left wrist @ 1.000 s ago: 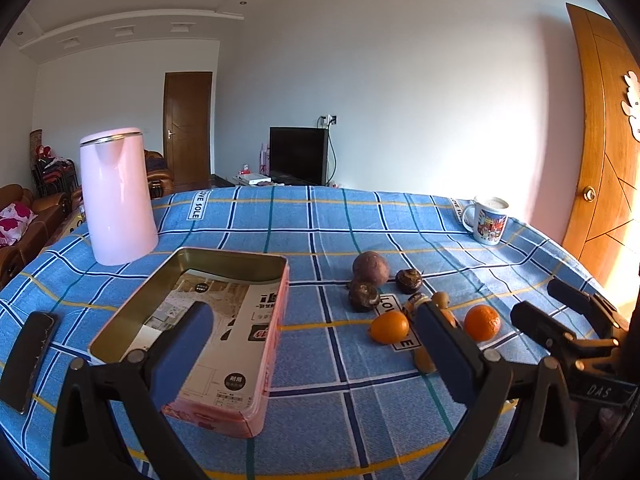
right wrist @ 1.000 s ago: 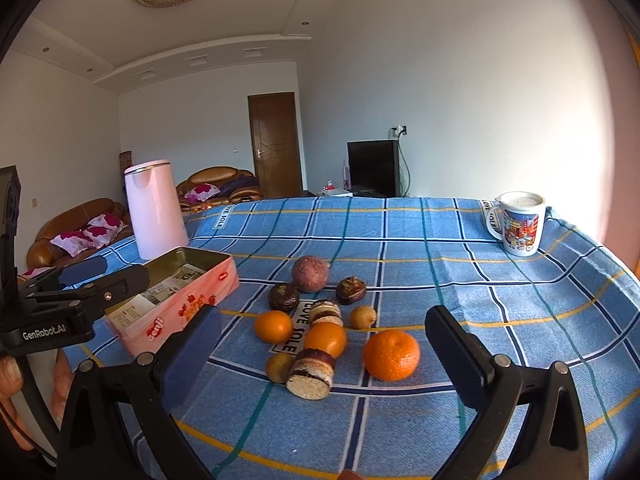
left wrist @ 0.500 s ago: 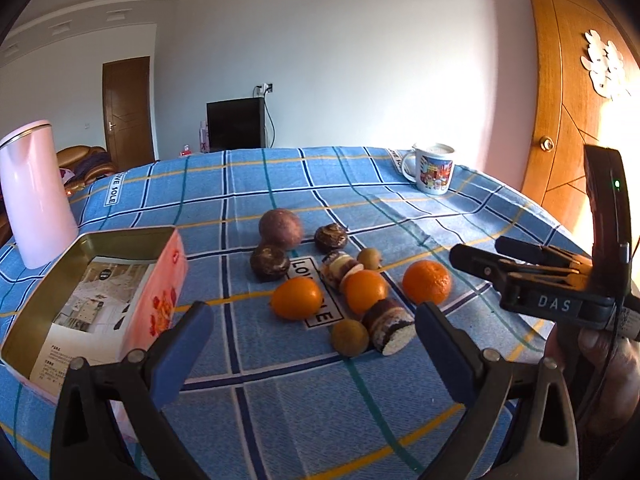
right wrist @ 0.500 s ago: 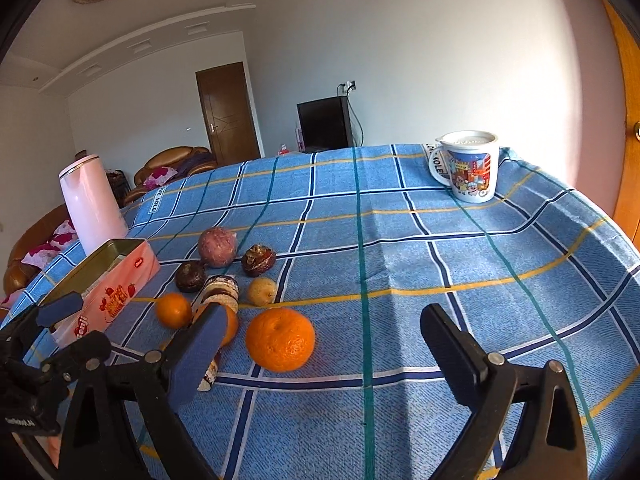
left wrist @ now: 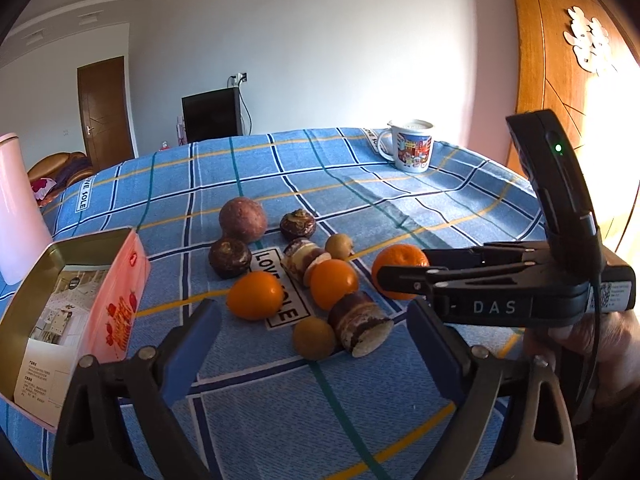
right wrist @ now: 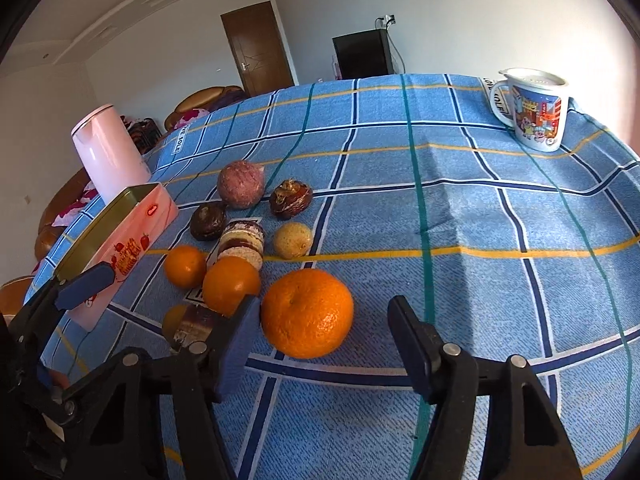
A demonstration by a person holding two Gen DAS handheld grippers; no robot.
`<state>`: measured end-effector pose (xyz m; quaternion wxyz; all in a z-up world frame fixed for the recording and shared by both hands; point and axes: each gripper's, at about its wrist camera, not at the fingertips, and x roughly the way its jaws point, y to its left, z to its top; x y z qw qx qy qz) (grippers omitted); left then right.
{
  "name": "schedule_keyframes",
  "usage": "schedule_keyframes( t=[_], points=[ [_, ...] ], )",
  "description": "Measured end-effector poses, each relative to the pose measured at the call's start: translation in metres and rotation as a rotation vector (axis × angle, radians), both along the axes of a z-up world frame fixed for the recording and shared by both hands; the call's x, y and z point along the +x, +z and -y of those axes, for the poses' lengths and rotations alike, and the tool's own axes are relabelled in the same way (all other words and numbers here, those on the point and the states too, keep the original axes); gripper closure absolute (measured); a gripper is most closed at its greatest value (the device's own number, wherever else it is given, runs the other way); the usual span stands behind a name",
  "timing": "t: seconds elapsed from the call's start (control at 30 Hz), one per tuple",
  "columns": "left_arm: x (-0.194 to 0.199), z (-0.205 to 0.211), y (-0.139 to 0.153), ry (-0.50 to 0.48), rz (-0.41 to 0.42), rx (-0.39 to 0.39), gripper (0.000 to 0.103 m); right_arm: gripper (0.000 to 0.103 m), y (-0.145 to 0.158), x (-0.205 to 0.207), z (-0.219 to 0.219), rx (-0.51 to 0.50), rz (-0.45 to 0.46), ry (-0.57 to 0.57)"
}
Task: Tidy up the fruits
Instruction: 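Grasp the large orange with the right tool, then grasp the chocolate cake roll with the left tool while the right tool holds the orange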
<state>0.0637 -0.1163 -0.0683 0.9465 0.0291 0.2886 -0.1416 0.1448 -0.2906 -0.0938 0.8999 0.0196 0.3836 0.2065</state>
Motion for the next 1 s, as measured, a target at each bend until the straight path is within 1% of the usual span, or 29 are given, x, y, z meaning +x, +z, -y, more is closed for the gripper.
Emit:
schedule_keyframes(
  t=[0.03,0.07,0.13,0.27,0.37,0.43,0.47,0.5,0.67,0.73,0.8,1.0],
  points=[
    [0.002,0.002,-0.001,-0.006,-0.007,0.002,0.010,0.054,0.000,0.000,0.000,0.023,-0.001,0.024],
    [0.003,0.004,-0.002,-0.013,-0.014,0.007,0.011,0.054,0.000,-0.001,0.001,0.036,0.000,0.029],
    [0.007,0.009,-0.004,-0.030,-0.030,0.015,0.019,0.055,0.001,-0.003,0.006,0.059,0.005,0.008],
    [0.011,0.020,-0.007,-0.058,-0.042,0.039,0.026,0.055,0.005,-0.007,0.017,0.119,0.039,-0.018],
    [0.014,0.030,-0.009,-0.084,-0.058,0.063,0.036,0.055,0.007,-0.008,0.024,0.154,0.054,-0.046],
    [0.019,0.036,-0.011,-0.096,-0.079,0.077,0.045,0.055,0.008,-0.008,0.026,0.163,0.058,-0.049],
    [0.022,0.038,-0.013,-0.102,-0.094,0.081,0.047,0.055,0.008,-0.008,0.026,0.164,0.063,-0.049],
    [0.025,0.040,-0.014,-0.101,-0.107,0.083,0.048,0.055,0.009,-0.009,0.026,0.164,0.067,-0.050],
    [0.033,0.041,-0.016,-0.083,-0.124,0.073,0.049,0.055,0.008,-0.009,0.029,0.179,0.073,-0.046],
    [0.033,0.040,-0.016,-0.078,-0.121,0.071,0.058,0.055,0.008,-0.009,0.029,0.182,0.075,-0.042],
    [0.031,0.040,-0.016,-0.085,-0.119,0.064,0.061,0.055,0.008,-0.011,0.029,0.182,0.081,-0.042],
    [0.030,0.037,-0.015,-0.101,-0.118,0.028,0.061,0.055,0.009,-0.013,0.029,0.187,0.094,-0.046]
  ],
)
